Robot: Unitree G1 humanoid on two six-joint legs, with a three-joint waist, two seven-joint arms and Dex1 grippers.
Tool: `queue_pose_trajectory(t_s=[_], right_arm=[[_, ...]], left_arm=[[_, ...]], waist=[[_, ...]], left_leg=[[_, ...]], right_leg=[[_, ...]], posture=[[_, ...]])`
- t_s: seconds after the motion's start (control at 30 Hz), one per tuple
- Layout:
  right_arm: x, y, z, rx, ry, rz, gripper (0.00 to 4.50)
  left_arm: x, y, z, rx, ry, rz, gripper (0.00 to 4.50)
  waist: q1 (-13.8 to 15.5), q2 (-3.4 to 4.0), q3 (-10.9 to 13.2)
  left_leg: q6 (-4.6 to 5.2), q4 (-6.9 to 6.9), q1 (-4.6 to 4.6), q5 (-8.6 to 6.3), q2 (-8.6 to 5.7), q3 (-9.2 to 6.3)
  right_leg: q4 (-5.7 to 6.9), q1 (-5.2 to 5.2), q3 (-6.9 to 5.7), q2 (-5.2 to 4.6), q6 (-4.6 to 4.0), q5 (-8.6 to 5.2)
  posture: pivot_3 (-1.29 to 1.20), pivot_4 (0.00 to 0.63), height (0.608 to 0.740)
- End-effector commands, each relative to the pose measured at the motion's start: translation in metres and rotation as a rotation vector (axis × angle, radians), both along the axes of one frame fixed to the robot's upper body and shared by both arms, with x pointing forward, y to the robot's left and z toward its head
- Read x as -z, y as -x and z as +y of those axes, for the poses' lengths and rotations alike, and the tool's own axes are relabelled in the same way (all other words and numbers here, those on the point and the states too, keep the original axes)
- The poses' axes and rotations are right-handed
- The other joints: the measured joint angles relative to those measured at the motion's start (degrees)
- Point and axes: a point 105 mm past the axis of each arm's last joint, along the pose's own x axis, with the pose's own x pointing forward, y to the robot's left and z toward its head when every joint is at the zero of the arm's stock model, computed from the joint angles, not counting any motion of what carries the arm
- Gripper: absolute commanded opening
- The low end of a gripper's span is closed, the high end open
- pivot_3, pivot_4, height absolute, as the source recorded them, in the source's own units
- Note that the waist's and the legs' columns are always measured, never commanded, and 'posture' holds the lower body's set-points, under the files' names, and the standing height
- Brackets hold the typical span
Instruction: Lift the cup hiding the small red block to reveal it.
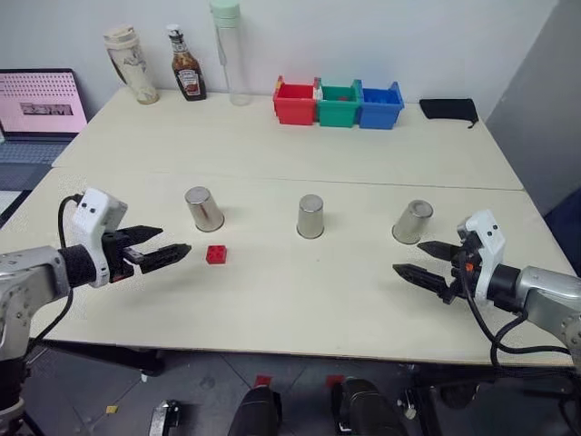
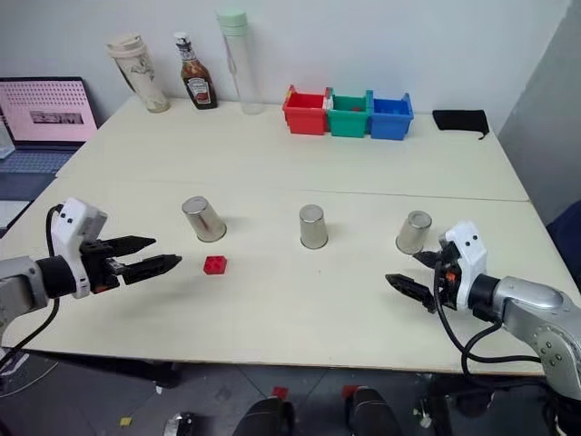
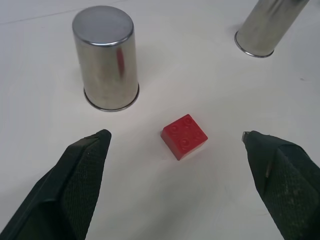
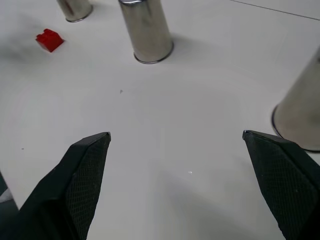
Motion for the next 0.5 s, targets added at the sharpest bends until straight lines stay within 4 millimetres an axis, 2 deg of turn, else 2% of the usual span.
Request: queue_pose_trajectory(t_s=[0.03,0.23,0.5], right_arm=[[-0.010,0.001,0.000,-0.004,0.000,-0.041,4.50],[-0.013,0.007,-0.004,-0.002,0.003,-0.039,4.50],[-0.019,0.011,-0.012,0.019,-0.002,-0.049,4.50]], left_arm=[[-0.016,-0.006,-0.003,0.021,0.007,-0.079,4.49],[-0.012,-0.004,-0.009,0.057,0.020,-0.048,4.49],[-0.006,-0.001,-0.006,0.071,0.018,-0.020,4.49]], waist=[[0.1,-0.01,0.0],[-0.2,-0.01,0.0],[-0.2,-0.01,0.0]], left_leg=[[0.00,0.03,0.00,0.00,-0.01,0.00],[-0.01,0.10,0.04,0.01,-0.05,0.12],[-0.01,0.07,0.06,0.01,-0.01,0.09]], right_leg=[[0.00,0.01,-0.01,-0.03,0.02,0.01],[0.00,0.04,0.08,-0.10,0.21,0.13],[0.03,0.04,0.08,-0.05,0.21,0.13]], posture=[[0.00,0.150,0.740],[0.00,0.150,0.740],[0.00,0.150,0.740]])
